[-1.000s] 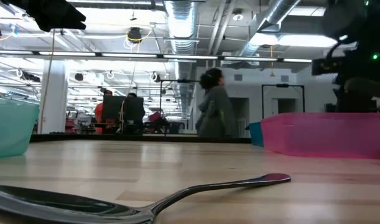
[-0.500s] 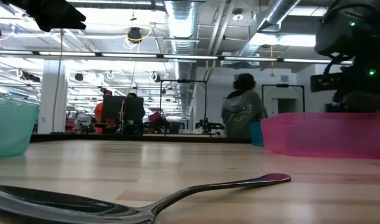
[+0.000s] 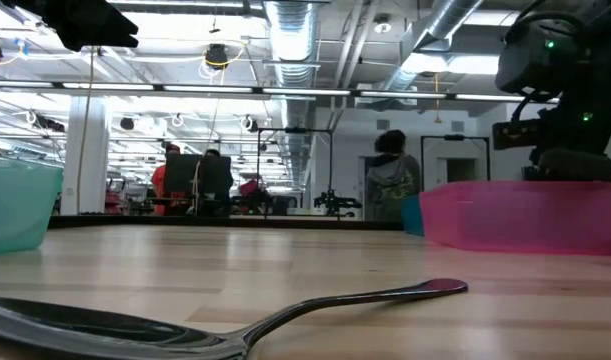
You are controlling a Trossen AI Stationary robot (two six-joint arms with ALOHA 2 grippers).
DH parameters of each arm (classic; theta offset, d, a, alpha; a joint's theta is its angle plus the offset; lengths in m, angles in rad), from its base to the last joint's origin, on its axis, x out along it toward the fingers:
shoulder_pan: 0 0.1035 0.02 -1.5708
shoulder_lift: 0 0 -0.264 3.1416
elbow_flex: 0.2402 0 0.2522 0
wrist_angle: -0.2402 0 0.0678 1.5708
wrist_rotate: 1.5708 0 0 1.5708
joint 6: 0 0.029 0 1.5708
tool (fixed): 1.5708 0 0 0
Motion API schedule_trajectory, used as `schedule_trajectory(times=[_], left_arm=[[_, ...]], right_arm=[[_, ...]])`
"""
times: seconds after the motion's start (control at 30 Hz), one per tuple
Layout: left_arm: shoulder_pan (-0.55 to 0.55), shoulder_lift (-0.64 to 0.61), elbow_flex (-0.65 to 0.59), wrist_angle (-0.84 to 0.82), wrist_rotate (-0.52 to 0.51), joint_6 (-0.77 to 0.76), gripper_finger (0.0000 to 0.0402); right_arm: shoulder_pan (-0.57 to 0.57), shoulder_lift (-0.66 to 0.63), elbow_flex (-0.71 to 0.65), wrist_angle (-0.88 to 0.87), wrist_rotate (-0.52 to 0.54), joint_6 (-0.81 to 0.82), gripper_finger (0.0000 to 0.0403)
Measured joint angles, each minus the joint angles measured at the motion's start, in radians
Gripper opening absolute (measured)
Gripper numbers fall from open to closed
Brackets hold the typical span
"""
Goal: Sort silverware by color (type)
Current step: Put the black spoon into the red bin
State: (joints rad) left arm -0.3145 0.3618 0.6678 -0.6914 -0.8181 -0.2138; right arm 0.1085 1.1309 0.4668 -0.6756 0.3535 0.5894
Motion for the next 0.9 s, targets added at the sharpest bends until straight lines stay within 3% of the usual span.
schedule_trajectory(times=[0.27,0.57,0.9], left_arm=[[0.000,0.000,0.000,0.000,0.000,0.000,0.0213],[0.000,0.000,0.000,0.000,0.000,0.000,0.0213],[0.000,0.000,0.000,0.000,0.000,0.000,0.0213]], right_arm=[[-0.002,0.001,0.095,-0.066,-0.001,-0.055,0.0157],[-0.006,0.001,0.340,-0.059,0.008,-0.208,0.0167],[0.012,0.000,0.464,0.262,0.008,-0.393,0.0164]])
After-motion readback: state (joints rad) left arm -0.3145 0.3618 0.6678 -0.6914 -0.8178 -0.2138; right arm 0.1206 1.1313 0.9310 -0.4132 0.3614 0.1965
